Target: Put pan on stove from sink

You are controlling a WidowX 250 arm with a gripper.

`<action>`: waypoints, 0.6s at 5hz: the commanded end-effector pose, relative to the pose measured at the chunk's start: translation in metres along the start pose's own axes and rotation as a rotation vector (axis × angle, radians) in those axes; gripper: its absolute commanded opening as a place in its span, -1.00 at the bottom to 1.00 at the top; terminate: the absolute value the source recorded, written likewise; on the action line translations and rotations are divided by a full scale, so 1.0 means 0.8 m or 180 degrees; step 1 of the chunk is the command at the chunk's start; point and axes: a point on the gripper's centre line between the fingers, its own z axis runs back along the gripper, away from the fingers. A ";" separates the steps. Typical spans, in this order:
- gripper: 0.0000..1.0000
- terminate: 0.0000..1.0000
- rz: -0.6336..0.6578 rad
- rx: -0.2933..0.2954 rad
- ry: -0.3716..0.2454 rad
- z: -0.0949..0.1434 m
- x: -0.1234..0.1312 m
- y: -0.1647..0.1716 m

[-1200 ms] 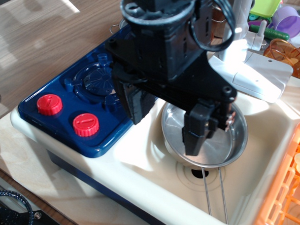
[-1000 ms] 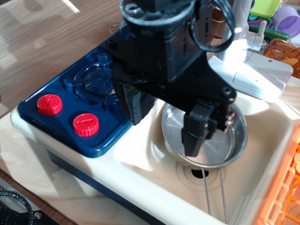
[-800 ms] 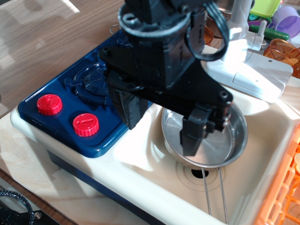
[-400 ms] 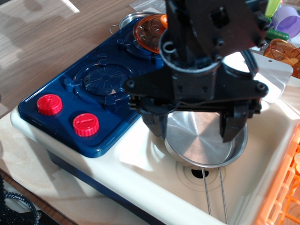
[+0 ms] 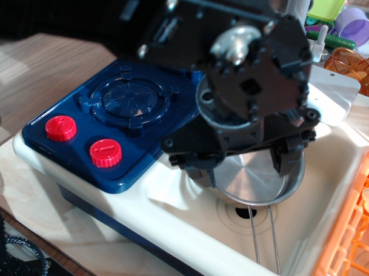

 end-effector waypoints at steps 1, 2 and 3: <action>1.00 -1.00 0.0159 -0.0089 -0.0211 -0.022 0.008 0.003; 1.00 -1.00 0.0181 -0.0112 -0.0274 -0.037 0.012 0.012; 1.00 -1.00 0.0199 -0.0099 -0.0238 -0.041 0.009 0.018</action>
